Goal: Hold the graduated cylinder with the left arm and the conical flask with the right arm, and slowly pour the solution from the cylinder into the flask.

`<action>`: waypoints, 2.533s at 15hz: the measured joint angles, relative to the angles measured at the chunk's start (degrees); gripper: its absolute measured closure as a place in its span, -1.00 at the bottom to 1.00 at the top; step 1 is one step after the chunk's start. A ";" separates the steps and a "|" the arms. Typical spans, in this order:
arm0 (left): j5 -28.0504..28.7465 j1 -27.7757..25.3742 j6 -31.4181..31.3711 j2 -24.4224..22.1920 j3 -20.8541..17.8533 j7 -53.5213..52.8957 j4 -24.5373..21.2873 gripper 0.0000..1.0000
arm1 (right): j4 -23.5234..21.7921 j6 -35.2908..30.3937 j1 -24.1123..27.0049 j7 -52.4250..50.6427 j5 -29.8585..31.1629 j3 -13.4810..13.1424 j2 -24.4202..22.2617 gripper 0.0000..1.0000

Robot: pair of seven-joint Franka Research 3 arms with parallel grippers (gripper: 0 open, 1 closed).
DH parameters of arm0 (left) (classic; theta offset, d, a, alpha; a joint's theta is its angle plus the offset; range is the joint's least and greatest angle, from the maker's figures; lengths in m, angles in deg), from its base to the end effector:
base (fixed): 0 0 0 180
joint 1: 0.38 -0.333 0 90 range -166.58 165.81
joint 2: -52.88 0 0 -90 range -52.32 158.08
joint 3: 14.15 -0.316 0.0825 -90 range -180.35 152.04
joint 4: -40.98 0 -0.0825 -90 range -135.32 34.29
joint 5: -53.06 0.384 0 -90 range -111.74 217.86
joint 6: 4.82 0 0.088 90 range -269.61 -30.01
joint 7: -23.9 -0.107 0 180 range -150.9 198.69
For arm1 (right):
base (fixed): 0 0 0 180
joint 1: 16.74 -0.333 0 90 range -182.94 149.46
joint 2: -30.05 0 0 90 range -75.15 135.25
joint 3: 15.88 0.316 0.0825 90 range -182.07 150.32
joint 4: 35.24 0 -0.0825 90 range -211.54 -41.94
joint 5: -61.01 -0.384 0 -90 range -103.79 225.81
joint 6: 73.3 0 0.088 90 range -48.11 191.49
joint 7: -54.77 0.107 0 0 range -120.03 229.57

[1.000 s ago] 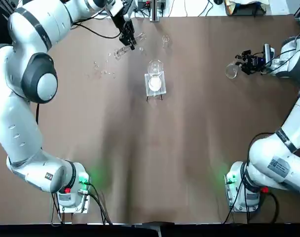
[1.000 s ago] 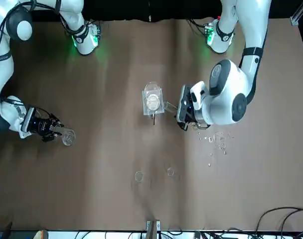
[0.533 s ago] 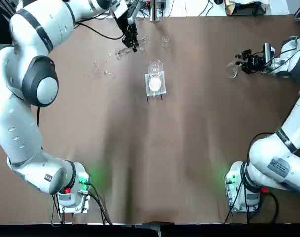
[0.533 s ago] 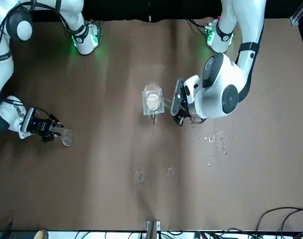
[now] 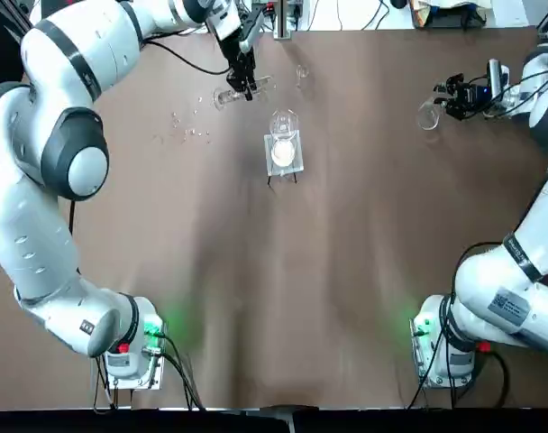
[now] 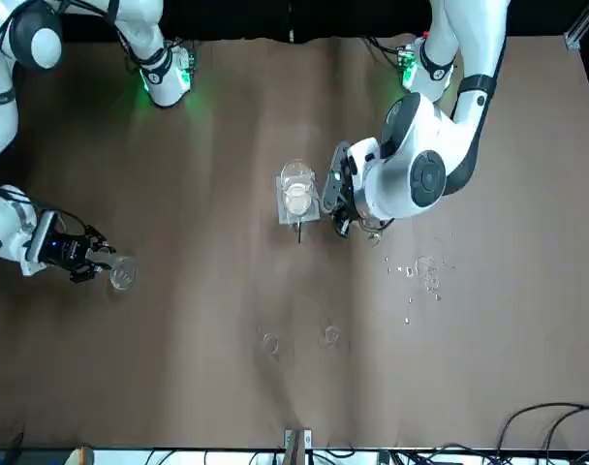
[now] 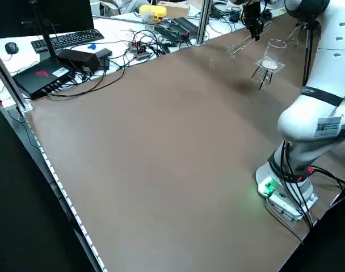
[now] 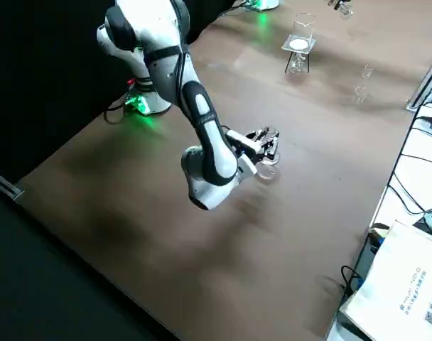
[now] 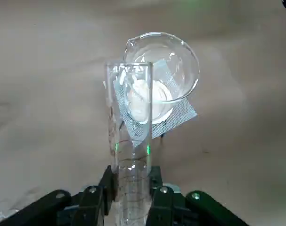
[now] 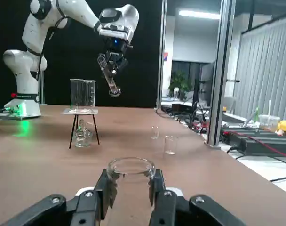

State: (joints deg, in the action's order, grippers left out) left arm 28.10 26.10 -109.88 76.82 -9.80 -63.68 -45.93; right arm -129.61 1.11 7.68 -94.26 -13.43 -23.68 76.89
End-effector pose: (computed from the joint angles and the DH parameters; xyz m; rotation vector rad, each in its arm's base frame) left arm 0.5627 -0.3671 0.4222 1.5415 -2.2137 0.1709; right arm 0.5745 -0.2063 0.1679 -1.3147 -1.2327 -1.3409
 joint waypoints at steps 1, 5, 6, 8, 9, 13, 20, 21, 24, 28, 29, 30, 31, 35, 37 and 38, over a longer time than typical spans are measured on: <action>0.61 0.28 0.00 0.00 0.00 0.00 0.00 0.31 | 0.08 0.10 -0.91 1.59 0.32 -1.02 -0.91 0.22; 3.22 2.12 -0.02 -0.29 0.01 1.20 0.00 0.31 | 2.81 0.11 -6.58 10.50 4.64 -6.99 -5.43 0.22; 4.12 2.55 -0.03 -0.49 0.02 2.21 0.00 0.31 | 3.73 0.11 -8.05 12.78 6.15 -8.10 -6.99 0.22; 5.68 2.93 -0.03 -0.78 0.01 3.78 0.00 0.31 | 4.66 0.61 -10.67 16.86 8.96 -9.39 -10.74 0.22; 6.43 3.05 -0.03 -0.86 0.01 4.13 0.00 0.31 | 4.72 1.23 -11.81 18.80 9.96 -9.65 -12.66 0.22; 8.28 4.17 -0.03 -0.91 0.02 5.61 0.00 0.31 | 4.68 1.99 -15.31 26.36 13.83 -9.94 -19.36 0.22; 14.11 6.51 -0.04 -0.93 0.01 9.79 0.00 0.31 | 4.55 4.82 -24.12 40.34 20.24 -10.05 -26.12 0.22; 14.20 6.87 -0.04 -0.93 0.01 10.38 0.00 0.31 | 4.55 5.70 -26.17 42.83 21.02 -10.05 -26.89 0.22; 14.79 7.71 -0.08 -0.94 0.02 11.41 0.00 0.31 | 4.55 9.35 -32.30 49.72 24.68 -10.02 -28.75 0.22; 17.65 8.75 -0.10 -0.95 0.01 11.93 0.00 0.31 | 4.55 11.28 -37.69 55.95 26.44 -10.05 -29.96 0.22; 18.17 9.05 -0.10 -0.95 0.01 12.27 0.00 0.31 | 4.55 11.28 -38.46 56.76 26.53 -10.06 -30.25 0.22; 18.85 9.38 -0.10 -0.95 0.01 12.73 0.00 0.31 | 4.55 11.27 -39.16 57.34 26.69 -10.07 -30.49 0.22; 19.59 9.66 -0.10 -0.95 0.01 13.24 0.00 0.31 | 4.54 11.21 -39.87 57.56 27.09 -10.07 -30.75 0.22; 21.00 10.17 -0.10 -0.95 0.01 13.72 0.00 0.31 | 4.46 10.48 -42.19 58.69 29.55 -10.04 -33.00 0.22; 22.52 10.17 -0.07 -0.96 0.00 13.73 0.00 0.31 | 4.31 10.45 -44.00 61.74 29.84 -10.01 -34.38 0.22; 23.06 10.17 -0.05 -0.96 0.00 13.75 -0.01 0.31 | 4.19 10.59 -45.26 62.99 29.97 -9.99 -34.81 0.22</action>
State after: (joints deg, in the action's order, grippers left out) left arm 51.15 36.27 -109.93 75.86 -9.80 -49.94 -45.94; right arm -125.42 11.70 -37.58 -31.27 16.54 -33.66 42.09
